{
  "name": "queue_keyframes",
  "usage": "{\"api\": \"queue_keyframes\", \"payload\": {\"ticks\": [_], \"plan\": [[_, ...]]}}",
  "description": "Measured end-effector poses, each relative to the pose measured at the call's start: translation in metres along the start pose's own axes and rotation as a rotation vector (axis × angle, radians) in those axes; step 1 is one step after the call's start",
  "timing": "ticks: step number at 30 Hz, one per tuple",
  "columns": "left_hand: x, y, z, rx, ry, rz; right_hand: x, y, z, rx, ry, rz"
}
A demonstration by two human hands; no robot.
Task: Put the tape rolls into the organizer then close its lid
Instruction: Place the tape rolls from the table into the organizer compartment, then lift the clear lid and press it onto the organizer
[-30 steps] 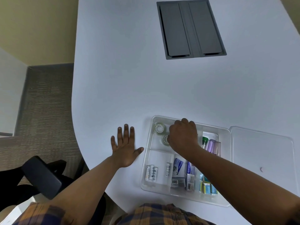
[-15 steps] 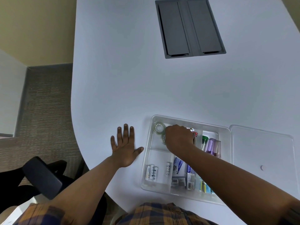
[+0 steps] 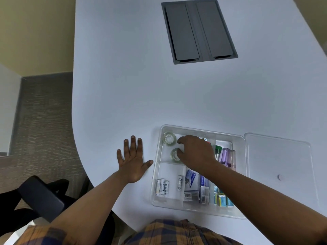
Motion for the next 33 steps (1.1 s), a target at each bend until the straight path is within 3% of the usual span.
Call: {"api": "queue_keyframes", "payload": {"ticks": [5, 8, 15, 18, 22, 26, 33], "plan": [[0.003, 0.002, -0.004, 0.0, 0.036, -0.015, 0.043, 0.023, -0.043, 0.102, 0.252, 0.166], [0.007, 0.001, -0.007, 0.011, 0.08, -0.041, 0.063, 0.061, -0.074, 0.011, 0.379, 0.205], [0.073, 0.021, -0.029, 0.078, 0.58, -0.361, 0.073, 0.168, -0.163, -0.36, 0.694, 0.378], [0.098, 0.065, -0.046, -0.103, 0.655, -0.374, 0.054, 0.208, -0.184, -0.573, 0.593, 0.37], [0.111, 0.139, -0.066, -0.389, 0.644, -0.267, 0.026, 0.234, -0.196, -0.733, 0.328, 0.307], [0.11, 0.182, -0.076, -0.477, 0.611, -0.235, 0.005, 0.238, -0.198, -0.74, 0.112, 0.259], [0.11, 0.21, -0.088, -0.535, 0.599, -0.199, -0.009, 0.231, -0.193, -0.654, 0.074, 0.198]]}}
Point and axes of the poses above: each hand's wrist, its own z-axis towards the middle knuckle, its own x-axis out of the back of the hand, y = z × x, the point moved 7 cm from there along z, towards the middle knuckle, and after that the axes turned 11 degrees about z, right-handed, at the moved point
